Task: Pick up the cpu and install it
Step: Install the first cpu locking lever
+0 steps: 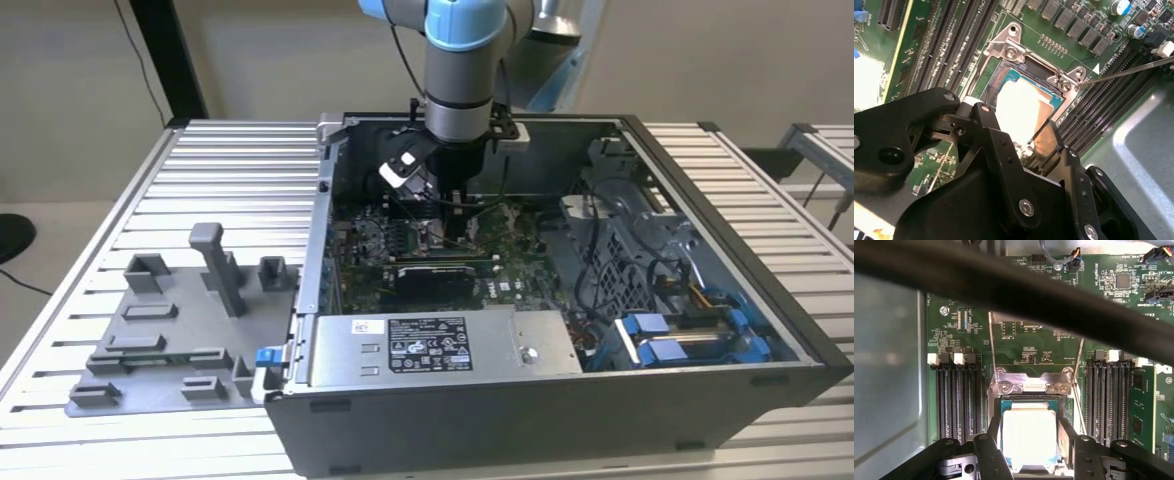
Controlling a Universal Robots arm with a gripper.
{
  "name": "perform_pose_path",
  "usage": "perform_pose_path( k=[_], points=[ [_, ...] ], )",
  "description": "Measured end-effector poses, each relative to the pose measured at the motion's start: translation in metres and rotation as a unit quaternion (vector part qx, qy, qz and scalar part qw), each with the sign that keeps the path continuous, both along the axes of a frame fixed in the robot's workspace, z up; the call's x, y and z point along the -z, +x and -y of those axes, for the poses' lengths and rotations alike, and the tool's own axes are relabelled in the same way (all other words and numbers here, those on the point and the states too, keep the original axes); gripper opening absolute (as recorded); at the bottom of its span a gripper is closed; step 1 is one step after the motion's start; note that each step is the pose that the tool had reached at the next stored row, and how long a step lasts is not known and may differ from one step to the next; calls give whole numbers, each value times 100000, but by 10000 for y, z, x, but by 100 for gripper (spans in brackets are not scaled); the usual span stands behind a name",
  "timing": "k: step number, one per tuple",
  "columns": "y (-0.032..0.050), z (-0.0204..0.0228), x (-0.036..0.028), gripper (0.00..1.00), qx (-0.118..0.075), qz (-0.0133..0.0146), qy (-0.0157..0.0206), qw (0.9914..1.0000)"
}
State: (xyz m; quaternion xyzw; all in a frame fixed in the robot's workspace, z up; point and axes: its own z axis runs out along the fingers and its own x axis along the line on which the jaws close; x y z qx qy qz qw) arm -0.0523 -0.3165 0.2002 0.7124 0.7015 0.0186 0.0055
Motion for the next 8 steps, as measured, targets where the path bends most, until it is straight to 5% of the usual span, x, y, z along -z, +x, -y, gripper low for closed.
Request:
perform_pose_path(
  k=[8],
  points=[
    [0,0,-42,0,2,-2,-989,99995]
  ],
)
